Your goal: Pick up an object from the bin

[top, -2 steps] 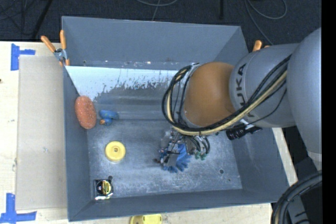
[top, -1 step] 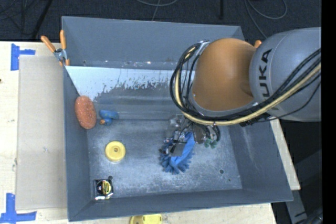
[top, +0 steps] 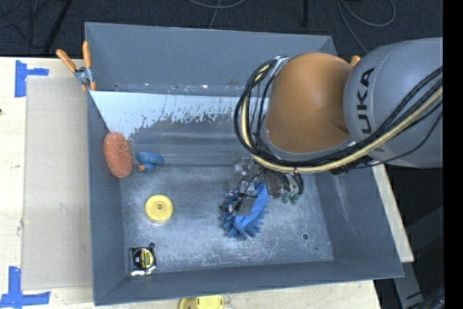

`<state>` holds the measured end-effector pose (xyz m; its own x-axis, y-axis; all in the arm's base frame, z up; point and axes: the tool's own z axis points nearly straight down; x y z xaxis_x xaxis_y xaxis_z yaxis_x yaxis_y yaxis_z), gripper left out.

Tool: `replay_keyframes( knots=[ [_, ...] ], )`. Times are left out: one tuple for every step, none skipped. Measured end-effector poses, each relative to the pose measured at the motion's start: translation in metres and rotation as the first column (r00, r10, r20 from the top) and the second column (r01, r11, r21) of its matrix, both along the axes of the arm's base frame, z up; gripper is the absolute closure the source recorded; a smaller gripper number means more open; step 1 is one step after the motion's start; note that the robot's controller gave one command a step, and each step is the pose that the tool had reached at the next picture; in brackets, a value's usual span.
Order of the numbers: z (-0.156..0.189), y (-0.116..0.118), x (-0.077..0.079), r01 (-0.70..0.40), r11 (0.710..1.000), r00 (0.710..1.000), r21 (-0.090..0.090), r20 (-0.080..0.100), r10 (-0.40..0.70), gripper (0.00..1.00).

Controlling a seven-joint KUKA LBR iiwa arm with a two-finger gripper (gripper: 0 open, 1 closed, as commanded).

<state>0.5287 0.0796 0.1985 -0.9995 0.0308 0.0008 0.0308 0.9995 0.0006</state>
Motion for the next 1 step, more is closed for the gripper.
replay_keyframes(
  knots=[
    [0.1029,-0.0114,-0.0005,-0.017,1.0,1.0,-0.001,0.001,0.017,1.0]
  ],
)
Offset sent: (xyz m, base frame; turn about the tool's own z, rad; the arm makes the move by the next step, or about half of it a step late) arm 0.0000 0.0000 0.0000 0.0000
